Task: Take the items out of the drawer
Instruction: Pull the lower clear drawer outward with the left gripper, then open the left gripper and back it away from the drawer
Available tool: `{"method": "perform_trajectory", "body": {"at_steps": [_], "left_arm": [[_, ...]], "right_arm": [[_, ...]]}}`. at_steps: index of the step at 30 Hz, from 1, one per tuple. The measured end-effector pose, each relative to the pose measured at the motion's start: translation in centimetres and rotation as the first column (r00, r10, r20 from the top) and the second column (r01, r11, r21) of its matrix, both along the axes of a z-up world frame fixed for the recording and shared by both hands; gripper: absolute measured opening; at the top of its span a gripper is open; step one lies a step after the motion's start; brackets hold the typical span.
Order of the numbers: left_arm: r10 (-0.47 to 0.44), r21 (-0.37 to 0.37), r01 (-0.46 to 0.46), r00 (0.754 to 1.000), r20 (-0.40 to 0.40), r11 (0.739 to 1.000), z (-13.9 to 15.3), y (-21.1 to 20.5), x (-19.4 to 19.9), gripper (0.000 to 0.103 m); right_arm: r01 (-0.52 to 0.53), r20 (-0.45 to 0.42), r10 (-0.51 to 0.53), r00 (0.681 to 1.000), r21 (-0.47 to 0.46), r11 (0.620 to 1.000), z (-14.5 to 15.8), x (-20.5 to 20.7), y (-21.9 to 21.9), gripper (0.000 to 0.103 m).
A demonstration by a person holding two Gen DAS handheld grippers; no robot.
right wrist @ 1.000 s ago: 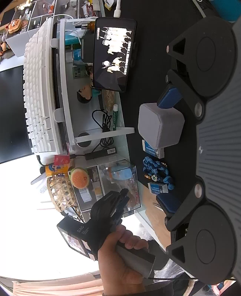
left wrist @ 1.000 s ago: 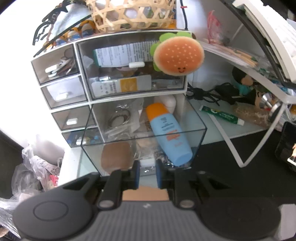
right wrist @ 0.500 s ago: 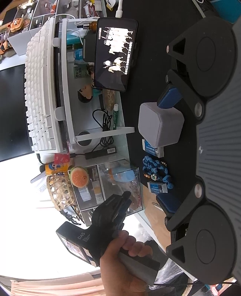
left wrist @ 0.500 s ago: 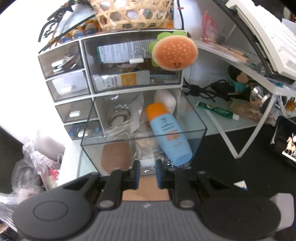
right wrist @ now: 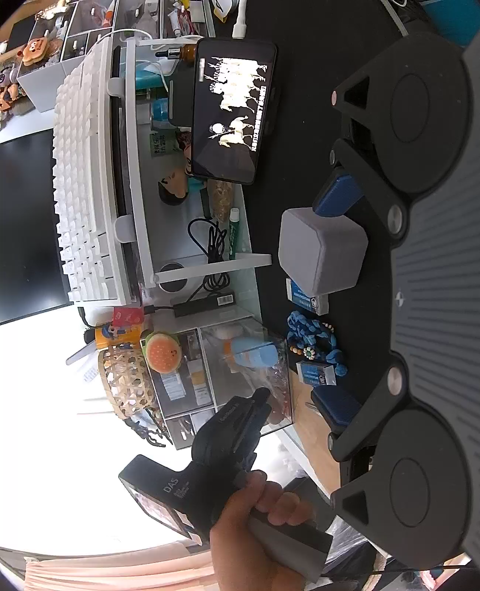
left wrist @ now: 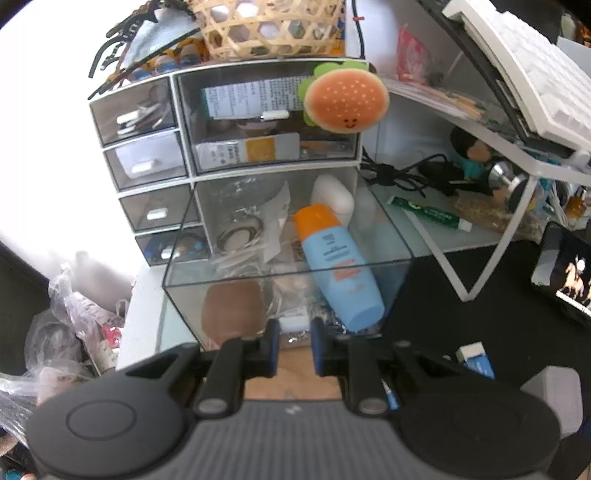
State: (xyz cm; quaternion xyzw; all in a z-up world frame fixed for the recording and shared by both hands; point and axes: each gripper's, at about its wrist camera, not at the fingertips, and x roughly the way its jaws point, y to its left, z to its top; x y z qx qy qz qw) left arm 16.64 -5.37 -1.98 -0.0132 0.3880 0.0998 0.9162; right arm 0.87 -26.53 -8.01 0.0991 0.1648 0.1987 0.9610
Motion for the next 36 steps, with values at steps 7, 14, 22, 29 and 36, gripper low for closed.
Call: {"method": "perform_trajectory", "body": {"at_steps": [7,14,22,29,36], "left_arm": [[-0.013,0.011,0.013,1.000,-0.002,1.000,-0.1,0.0,-0.3,0.019],[-0.018,0.007,0.018,1.000,-0.008,1.000,0.0,-0.1,-0.8,0.019],[-0.027,0.007,0.027,1.000,-0.013,1.000,0.1,0.0,-1.3,0.019],[-0.033,0.009,0.033,0.999,-0.010,0.999,0.1,0.0,-1.5,0.019],[-0.037,-0.013,0.037,0.999,-0.011,0.999,0.2,0.4,-1.3,0.019]], "right_arm": [[-0.001,0.001,0.001,1.000,0.004,1.000,0.1,0.0,-0.1,0.100],[-0.001,0.003,0.001,1.000,0.001,1.000,0.1,0.0,0.0,0.100],[0.003,0.005,-0.003,1.000,-0.007,1.000,0.2,-0.1,0.1,0.100],[0.007,0.008,-0.007,1.000,-0.014,1.000,0.3,-0.2,0.2,0.100],[0.011,0.010,-0.010,1.000,-0.021,1.000,0.3,-0.4,0.4,0.100]]}}
